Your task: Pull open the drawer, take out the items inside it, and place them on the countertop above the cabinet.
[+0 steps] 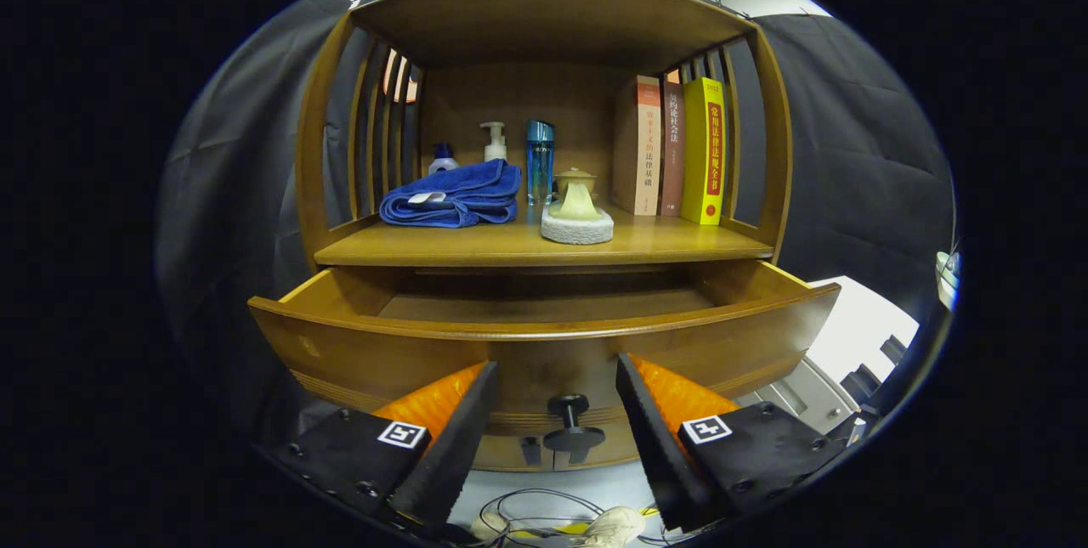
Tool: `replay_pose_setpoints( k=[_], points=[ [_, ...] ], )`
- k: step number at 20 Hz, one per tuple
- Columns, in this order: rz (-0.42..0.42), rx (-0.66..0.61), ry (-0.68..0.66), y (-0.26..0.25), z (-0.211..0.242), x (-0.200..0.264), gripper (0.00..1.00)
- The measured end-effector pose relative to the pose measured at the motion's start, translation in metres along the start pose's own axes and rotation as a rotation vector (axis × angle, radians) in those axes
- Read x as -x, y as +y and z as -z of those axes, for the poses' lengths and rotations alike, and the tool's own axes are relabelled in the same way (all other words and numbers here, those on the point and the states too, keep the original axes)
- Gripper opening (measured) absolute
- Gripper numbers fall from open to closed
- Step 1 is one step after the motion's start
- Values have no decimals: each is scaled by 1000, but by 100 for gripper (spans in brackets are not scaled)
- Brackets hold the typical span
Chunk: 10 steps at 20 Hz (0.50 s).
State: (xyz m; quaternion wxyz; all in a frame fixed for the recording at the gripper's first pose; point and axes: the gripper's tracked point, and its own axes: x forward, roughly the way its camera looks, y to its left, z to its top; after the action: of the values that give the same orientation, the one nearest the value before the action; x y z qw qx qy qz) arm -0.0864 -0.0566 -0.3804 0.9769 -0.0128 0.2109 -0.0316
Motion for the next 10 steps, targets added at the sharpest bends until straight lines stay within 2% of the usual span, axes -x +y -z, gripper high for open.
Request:
replay_pose_setpoints(
  k=[10],
  points=[
    [-11,-23,34,8,3,-43,94]
  ],
)
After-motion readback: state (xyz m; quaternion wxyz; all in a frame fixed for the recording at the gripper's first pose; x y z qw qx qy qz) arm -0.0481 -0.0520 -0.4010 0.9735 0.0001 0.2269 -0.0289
